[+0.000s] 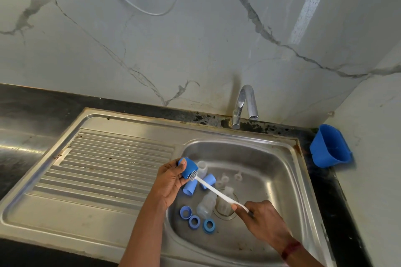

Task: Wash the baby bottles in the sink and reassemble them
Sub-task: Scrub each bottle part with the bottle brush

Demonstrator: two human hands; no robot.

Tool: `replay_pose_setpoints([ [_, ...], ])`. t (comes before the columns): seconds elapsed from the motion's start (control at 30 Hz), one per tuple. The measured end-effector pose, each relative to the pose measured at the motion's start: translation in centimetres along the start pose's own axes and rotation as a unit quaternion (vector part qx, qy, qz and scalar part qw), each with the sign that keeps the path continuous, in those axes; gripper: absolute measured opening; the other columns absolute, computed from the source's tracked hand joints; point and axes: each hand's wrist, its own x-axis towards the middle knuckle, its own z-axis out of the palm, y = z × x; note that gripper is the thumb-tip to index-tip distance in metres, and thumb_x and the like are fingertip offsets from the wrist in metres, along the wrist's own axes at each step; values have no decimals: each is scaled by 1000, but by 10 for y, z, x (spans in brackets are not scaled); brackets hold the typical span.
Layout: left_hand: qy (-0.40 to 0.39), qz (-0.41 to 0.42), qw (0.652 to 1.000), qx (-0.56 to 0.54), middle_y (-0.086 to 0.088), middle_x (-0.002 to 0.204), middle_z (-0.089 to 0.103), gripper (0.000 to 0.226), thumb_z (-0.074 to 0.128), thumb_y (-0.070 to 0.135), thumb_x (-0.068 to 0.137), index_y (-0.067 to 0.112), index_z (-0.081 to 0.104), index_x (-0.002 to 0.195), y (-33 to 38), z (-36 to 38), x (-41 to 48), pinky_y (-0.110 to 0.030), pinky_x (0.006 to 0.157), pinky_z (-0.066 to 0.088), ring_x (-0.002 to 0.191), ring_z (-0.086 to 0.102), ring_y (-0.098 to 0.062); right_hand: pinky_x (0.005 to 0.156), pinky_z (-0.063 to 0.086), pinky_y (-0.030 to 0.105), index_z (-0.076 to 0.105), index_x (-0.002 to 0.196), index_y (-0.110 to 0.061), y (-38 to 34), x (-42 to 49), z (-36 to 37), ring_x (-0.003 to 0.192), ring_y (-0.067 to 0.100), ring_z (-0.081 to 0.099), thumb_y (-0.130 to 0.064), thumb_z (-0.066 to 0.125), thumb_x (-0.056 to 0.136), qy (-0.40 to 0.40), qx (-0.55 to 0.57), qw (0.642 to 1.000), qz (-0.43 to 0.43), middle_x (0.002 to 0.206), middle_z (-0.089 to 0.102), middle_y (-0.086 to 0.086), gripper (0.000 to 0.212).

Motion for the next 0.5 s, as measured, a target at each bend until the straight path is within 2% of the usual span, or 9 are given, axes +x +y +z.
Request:
replay_pose_setpoints([
  [0.1, 9, 7, 999, -42, -15, 89, 74, 86, 102, 41, 25, -1, 68, 92, 0, 2, 1, -35, 72, 62, 84, 74, -24, 42, 27, 16, 34, 47, -24, 1, -3, 7, 42, 14, 37, -64, 53, 86, 14, 45, 999, 17, 40, 36, -4, 59],
  [0.17, 12, 9, 998, -62, -17, 93, 73, 92, 102, 40, 26, -3, 66, 98, 2, 4, 2, -36, 72, 62, 87, 74, -25, 45, 30, 21, 31, 46, -23, -1, -4, 11, 43, 15, 31, -63, 53, 86, 27, 76, 996, 25, 40, 37, -6, 60],
  [0.33, 30, 31, 996, -83, -17, 101, 71, 98, 102, 42, 25, -2, 63, 104, 4, 5, 8, -41, 86, 58, 93, 72, -26, 47, 31, 23, 31, 44, -22, -7, 0, 14, 42, 13, 28, -53, 61, 89, 48, 125, 989, 58, 39, 33, -5, 62],
  [0.5, 41, 51, 997, -39, -9, 92, 74, 92, 101, 47, 24, 4, 67, 98, 4, 1, 6, -30, 75, 61, 88, 72, -19, 47, 31, 22, 33, 46, -16, -5, 5, 18, 43, 14, 30, -61, 57, 88, 15, 82, 994, 68, 38, 32, -3, 66],
])
